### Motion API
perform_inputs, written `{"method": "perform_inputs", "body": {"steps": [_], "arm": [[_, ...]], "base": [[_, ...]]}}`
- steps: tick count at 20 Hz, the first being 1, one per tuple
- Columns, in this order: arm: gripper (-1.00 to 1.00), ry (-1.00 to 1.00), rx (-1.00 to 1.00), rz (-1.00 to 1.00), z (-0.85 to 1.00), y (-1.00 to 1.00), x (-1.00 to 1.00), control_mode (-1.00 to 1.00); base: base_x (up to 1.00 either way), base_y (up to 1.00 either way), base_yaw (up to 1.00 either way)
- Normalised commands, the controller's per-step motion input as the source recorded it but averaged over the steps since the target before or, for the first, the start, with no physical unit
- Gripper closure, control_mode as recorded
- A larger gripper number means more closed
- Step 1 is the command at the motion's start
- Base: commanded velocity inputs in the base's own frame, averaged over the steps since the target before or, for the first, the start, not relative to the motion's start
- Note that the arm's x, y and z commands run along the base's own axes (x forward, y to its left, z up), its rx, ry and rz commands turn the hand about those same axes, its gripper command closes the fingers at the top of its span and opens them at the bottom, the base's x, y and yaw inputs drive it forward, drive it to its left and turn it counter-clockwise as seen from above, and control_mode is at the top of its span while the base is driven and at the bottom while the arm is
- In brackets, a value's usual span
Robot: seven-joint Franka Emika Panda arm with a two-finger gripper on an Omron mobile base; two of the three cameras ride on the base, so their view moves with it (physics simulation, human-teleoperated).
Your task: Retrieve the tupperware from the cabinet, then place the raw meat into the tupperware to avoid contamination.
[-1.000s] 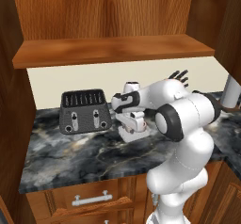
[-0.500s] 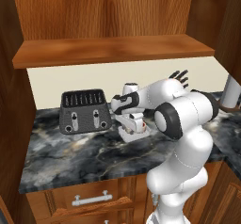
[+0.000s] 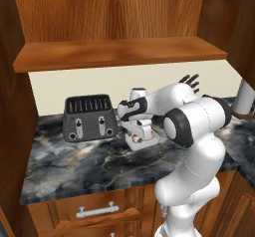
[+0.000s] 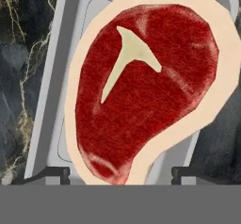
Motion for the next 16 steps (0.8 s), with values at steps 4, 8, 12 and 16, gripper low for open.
{"method": "perform_inputs", "body": {"steps": [4,8,12,16], "arm": [[-1.00,0.00,0.00,0.00,0.00,0.00,0.00,-1.00],[-1.00,0.00,0.00,0.00,0.00,0.00,0.00,-1.00],[-1.00,0.02,-0.03,0.00,0.14,0.02,-0.02,-1.00],[-1.00,0.07,-0.04,-0.02,0.41,0.00,-0.16,-1.00]], "base": [[0.00,0.00,0.00],[0.00,0.00,0.00],[0.00,0.00,0.00],[0.00,0.00,0.00]]}}
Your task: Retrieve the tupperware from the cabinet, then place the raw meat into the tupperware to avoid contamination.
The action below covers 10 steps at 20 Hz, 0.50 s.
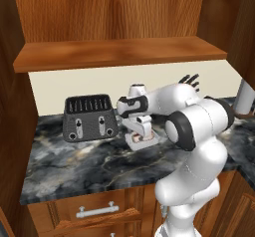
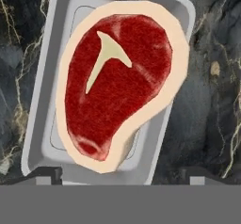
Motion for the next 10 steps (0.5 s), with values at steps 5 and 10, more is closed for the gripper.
{"method": "perform_inputs", "body": {"steps": [5,10], "arm": [[-1.00,0.02,-0.04,-0.02,0.18,-0.01,-0.40,-1.00],[-1.00,-0.02,-0.07,0.00,0.05,-0.10,-0.75,-1.00]], "base": [[0.00,0.00,0.00],[0.00,0.00,0.00]]}}
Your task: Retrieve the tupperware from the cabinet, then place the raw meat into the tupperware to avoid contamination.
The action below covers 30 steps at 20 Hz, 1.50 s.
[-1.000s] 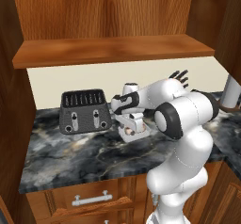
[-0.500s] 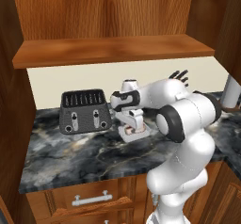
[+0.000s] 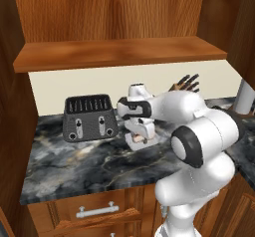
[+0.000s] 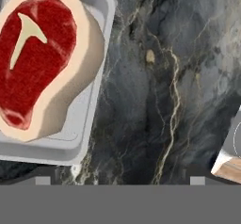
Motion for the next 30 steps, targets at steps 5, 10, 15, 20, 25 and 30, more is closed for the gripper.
{"method": "perform_inputs", "body": {"steps": [5,10,15,20,25,30], "arm": [[-1.00,-0.02,-0.08,0.07,0.04,-0.09,-0.95,-1.00],[-1.00,-0.05,-0.09,0.13,0.18,-0.06,-0.91,-1.00],[-1.00,-0.08,-0.03,0.13,0.38,-0.27,-0.71,-1.00],[-1.00,-0.07,-0.02,0.17,0.56,-0.20,-0.36,-1.00],[-1.00,-0.01,0.00,0.17,0.62,-0.23,-0.13,-1.00],[-1.00,0.00,0.00,0.17,0.55,-0.16,-0.14,-1.00]], "base": [[0.00,0.00,0.00],[0.00,0.00,0.00],[0.00,0.00,0.00],[0.00,0.00,0.00],[0.00,0.00,0.00],[0.00,0.00,0.00]]}}
